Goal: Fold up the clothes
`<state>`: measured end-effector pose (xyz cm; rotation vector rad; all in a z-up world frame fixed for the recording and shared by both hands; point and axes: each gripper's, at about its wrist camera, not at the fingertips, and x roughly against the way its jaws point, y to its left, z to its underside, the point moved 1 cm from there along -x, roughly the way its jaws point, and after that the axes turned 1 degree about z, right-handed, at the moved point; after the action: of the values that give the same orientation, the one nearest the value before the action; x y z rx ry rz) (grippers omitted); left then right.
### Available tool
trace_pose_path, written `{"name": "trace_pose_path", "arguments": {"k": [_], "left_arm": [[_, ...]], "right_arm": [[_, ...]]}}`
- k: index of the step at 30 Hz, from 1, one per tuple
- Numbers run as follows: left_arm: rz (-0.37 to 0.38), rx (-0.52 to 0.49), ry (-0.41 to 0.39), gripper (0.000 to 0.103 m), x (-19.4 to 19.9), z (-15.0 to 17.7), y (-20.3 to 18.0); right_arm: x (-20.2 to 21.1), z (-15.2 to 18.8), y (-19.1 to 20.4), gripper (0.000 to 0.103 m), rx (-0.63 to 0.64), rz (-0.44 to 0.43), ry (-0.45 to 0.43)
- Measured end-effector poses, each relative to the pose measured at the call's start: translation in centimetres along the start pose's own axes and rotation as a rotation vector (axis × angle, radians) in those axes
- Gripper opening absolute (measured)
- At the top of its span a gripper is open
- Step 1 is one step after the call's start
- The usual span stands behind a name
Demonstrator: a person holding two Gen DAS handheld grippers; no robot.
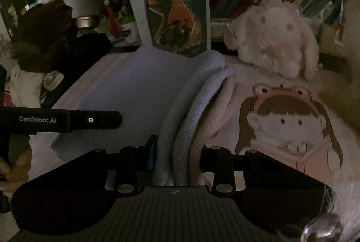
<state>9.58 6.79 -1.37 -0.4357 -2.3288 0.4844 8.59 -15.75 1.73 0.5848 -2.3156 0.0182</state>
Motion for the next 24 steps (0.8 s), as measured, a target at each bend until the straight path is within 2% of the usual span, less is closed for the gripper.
{"name": "trace_pose_path", "arguments": {"k": [8, 12, 19, 24], "left_arm": [[-0.044, 0.005, 0.009, 0.044, -5.6, -2.8, 0.6], [-0.074, 0.055, 0.019, 0.044, -7.9, -3.4, 1.3], [-0.109, 0.093, 0.004, 0.045, -10.1, -4.3, 2.3], [-0.118, 0.129, 0.021, 0.047, -11.0, -4.5, 3.1]], "right_arm": [[-5.5, -3.3, -3.4, 0.031, 0.014, 0.001, 0.019], [-7.7, -4.4, -4.8, 0.031, 0.015, -0.001, 0.029], [-10.6, -5.8, -6.6, 0.033, -0.007, -0.023, 0.018], [-12.2, -6.0, -7.8, 0.039, -0.096, -0.037, 0.048]]}}
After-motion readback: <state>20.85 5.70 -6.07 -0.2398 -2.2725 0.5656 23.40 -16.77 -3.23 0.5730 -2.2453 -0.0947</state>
